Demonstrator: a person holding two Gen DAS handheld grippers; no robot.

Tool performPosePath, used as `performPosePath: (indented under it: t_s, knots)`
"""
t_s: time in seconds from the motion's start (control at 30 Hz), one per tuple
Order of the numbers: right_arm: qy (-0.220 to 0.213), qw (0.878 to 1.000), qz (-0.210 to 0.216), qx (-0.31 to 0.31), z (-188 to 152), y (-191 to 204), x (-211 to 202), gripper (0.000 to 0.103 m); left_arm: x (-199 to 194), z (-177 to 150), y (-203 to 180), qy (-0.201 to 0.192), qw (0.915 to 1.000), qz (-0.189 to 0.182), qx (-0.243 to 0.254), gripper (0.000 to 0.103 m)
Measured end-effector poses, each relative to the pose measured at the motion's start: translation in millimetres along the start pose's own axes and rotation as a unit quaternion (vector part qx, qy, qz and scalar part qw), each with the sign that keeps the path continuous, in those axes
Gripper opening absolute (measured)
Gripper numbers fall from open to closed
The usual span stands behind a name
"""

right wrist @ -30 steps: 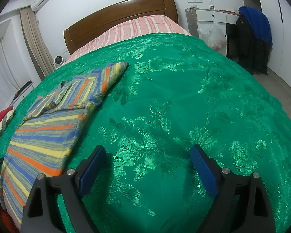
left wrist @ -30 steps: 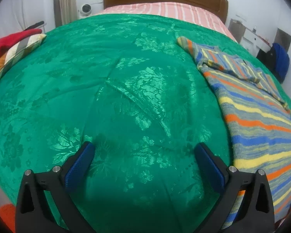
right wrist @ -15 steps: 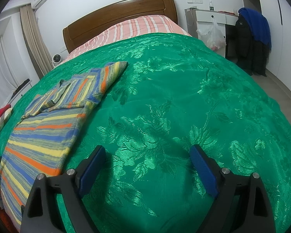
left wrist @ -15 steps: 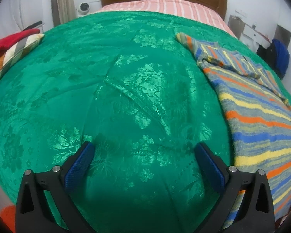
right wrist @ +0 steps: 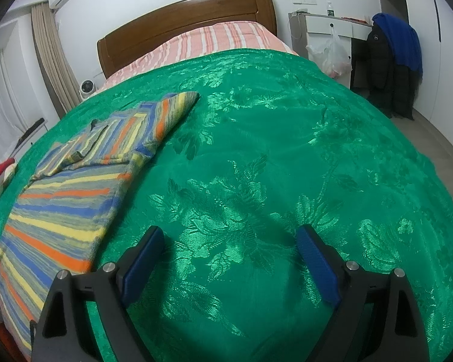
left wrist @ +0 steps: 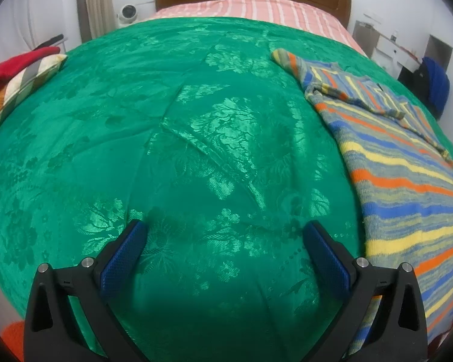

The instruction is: Fold small clothes

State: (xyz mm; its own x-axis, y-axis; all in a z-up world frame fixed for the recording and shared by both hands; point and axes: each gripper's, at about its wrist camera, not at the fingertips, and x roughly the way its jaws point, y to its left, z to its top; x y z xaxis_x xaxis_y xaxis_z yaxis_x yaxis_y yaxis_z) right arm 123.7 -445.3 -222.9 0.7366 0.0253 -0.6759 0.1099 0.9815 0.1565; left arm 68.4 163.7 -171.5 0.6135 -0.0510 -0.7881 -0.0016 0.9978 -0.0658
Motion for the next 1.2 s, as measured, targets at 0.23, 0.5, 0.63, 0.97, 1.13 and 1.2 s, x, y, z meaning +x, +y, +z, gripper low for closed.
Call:
performPosePath:
  t_s: [0.23, 0.5, 0.63, 0.97, 1.13, 1.2]
  knots:
    - [0.034, 0.999, -0.01, -0.007, 11, 5, -1, 0.091, -2, -2, 2, -0.006, 1.0, -0.006, 0.003, 0.103]
    - [0.023, 0.999, 0.024, -0.024, 11, 25, -81, 0.091, -47, -3, 18, -0.017, 0.9976, -0.061, -0.027, 0.102]
    - [0.049, 0.994, 0.06, -0.082, -14, 54, -132, 0.091, -68, -16, 3, 0.02, 0.9924, -0.121, 0.001, 0.102]
    - [0.131, 0.974, 0.08, -0.165, -101, 112, -145, 0.091, -82, -35, -56, 0.03, 0.9944, -0.043, 0.092, 0.102]
    - [0.138, 0.975, 0.08, -0.156, -107, 115, -140, 0.091, -81, -34, -53, 0.03, 0.9946, -0.019, 0.097, 0.102]
    - [0.136, 0.975, 0.08, -0.154, -104, 116, -140, 0.091, -80, -34, -51, 0.03, 0.9947, -0.012, 0.097, 0.102]
